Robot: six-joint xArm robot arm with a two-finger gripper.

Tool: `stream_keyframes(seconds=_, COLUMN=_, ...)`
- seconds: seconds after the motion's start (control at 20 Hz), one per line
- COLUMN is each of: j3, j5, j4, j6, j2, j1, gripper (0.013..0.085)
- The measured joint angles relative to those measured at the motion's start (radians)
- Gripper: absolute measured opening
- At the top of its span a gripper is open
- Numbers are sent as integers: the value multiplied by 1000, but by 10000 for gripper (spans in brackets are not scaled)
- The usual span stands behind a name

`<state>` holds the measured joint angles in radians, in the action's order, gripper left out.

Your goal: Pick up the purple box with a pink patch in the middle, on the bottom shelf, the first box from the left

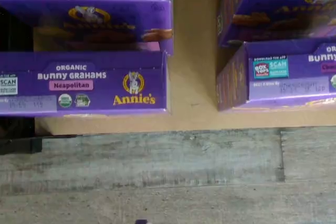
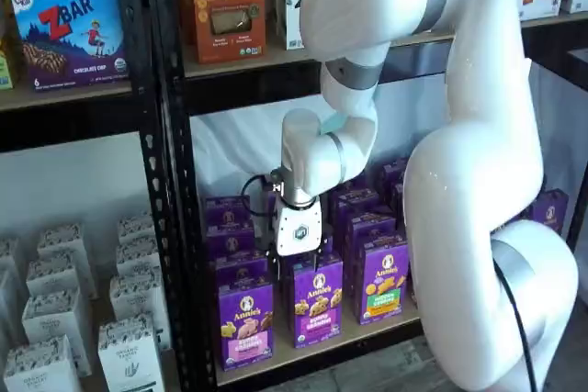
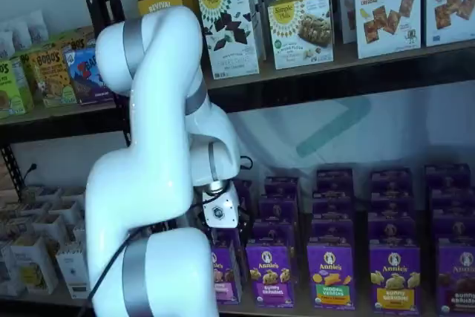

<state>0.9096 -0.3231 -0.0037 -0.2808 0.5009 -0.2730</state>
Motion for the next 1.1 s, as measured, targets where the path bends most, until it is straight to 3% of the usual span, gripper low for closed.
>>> stream_keyframes(seconds=0.3, j3=33, j5=21, j4=38, j6=41, j2=39, j1=5, gripper=850)
stream_keyframes(seconds=0.55, j3=63, j5=26, j4=30, j6=34, j2=71, j1=5, gripper=850)
stream_keyframes(seconds=0.9, j3=114, j5=48, j4=62, j6=58, j2=120, j1=-3, gripper=850)
stream_keyframes(seconds=1.1, j3=153, j5=43, j4=50, j6=45, j2=152, j1=-5, gripper=850)
